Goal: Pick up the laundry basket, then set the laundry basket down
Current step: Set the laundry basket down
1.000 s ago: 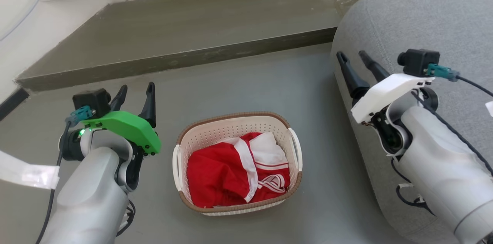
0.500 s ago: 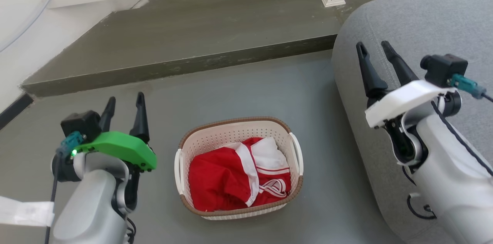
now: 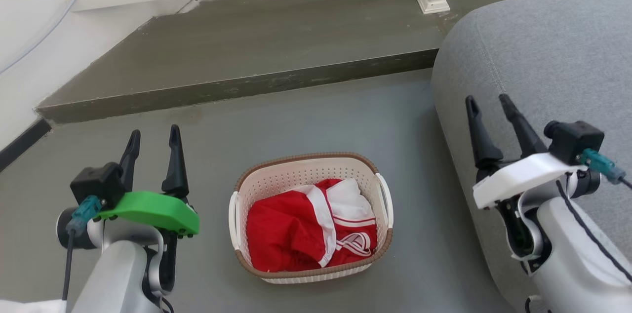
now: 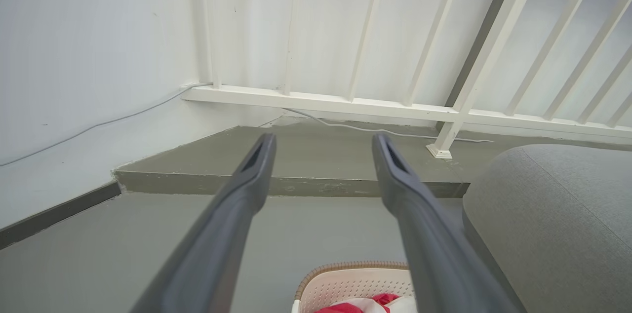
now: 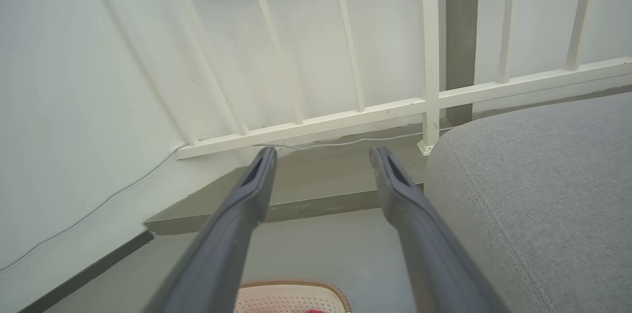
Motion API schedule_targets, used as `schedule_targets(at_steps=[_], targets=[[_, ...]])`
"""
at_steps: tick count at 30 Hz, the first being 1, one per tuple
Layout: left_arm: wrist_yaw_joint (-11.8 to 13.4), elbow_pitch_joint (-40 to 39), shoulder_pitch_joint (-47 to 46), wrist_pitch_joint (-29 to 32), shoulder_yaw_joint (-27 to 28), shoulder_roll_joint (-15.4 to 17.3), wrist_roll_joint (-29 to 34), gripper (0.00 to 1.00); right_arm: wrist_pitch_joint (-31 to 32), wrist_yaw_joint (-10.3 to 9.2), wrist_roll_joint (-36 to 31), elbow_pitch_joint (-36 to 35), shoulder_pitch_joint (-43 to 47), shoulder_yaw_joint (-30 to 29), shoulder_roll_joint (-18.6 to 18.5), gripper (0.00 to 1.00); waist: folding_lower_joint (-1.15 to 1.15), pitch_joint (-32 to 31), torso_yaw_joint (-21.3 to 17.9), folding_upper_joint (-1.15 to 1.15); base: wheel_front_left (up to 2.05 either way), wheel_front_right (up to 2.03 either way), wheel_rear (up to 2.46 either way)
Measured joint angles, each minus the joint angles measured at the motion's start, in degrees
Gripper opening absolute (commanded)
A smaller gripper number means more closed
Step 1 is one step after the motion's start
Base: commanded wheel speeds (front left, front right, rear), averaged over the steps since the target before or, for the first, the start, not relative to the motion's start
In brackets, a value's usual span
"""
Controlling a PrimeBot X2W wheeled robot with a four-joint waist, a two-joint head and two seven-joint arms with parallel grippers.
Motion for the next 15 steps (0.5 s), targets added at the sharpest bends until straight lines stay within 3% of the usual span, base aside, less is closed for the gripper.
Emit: schedule_targets(at_steps=[15], targets=[[-0.32, -5.05, 6.71, 0.0, 2.78, -1.82, 3.89, 1.0, 0.0, 0.05, -4.74, -5.42, 6.62, -2.04, 1.89, 1.0, 0.0, -0.34, -0.3, 0.0, 0.0, 0.0, 0.0]])
